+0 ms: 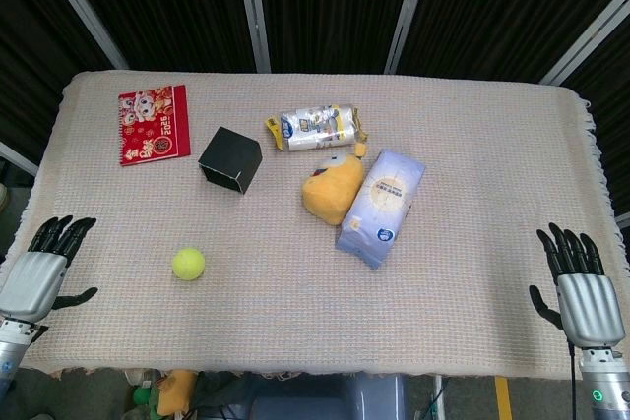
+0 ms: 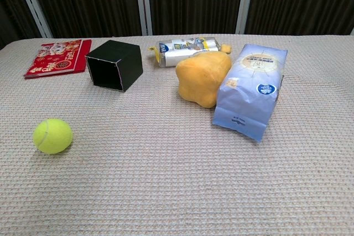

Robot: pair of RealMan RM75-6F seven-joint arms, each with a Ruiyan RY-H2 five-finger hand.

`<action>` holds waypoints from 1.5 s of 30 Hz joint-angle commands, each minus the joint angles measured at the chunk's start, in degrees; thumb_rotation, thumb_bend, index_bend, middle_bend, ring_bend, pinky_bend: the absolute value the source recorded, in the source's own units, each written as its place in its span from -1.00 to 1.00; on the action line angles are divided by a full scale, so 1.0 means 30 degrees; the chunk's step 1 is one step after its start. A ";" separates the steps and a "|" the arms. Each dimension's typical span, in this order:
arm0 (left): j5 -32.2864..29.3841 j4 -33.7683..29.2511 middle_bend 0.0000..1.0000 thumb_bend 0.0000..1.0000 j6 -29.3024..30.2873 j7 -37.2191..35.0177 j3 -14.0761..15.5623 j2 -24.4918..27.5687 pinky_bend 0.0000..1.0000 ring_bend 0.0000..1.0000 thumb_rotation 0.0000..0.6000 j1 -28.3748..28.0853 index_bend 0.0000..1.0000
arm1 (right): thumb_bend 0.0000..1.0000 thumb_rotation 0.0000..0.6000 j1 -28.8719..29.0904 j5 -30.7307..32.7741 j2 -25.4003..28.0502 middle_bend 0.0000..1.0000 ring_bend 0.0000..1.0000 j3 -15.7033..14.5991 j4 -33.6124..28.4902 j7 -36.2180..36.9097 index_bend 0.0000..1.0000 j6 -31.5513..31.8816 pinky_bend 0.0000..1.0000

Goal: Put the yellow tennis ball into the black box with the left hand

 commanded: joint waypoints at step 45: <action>0.1430 0.0745 0.28 -0.04 -0.6312 0.3760 0.1734 -0.4448 0.47 -0.16 1.00 -0.3100 0.01 | -0.20 1.00 0.0461 0.0250 0.0393 -1.00 -1.00 0.0136 0.0004 0.1089 -1.00 -0.0898 -1.00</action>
